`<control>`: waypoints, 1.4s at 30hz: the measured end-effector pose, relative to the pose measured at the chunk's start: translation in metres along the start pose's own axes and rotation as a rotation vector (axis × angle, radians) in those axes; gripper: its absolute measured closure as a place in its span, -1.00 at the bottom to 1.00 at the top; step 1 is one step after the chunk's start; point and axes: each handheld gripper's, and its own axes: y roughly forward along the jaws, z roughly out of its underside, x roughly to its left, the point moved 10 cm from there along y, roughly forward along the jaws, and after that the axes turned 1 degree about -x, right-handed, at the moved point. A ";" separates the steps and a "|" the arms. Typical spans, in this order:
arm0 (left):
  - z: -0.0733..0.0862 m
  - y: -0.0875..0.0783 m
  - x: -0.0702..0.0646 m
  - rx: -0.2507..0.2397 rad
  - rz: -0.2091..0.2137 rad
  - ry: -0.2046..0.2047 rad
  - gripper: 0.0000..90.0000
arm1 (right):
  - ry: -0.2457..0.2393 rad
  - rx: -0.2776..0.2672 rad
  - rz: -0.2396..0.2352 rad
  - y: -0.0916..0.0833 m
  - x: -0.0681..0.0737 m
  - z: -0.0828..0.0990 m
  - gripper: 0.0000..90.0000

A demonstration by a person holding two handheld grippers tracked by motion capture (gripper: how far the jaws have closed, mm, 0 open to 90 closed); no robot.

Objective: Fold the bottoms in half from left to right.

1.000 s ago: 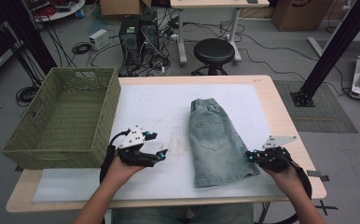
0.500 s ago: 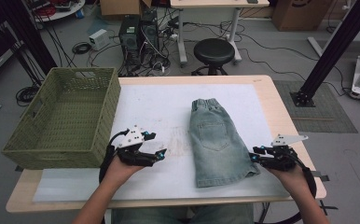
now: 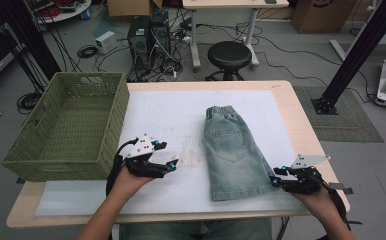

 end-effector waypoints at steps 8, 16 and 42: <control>-0.007 0.001 -0.002 -0.001 -0.001 0.010 -0.40 | 0.011 -0.109 -0.005 -0.005 -0.002 -0.038 -0.01; -0.022 0.000 -0.004 -0.025 0.005 0.024 -0.44 | -0.033 -0.225 -0.004 0.000 0.000 -0.098 -0.24; -0.044 -0.004 0.009 -0.037 0.049 0.003 -0.48 | 0.057 -0.353 0.069 -0.018 -0.037 -0.136 -0.49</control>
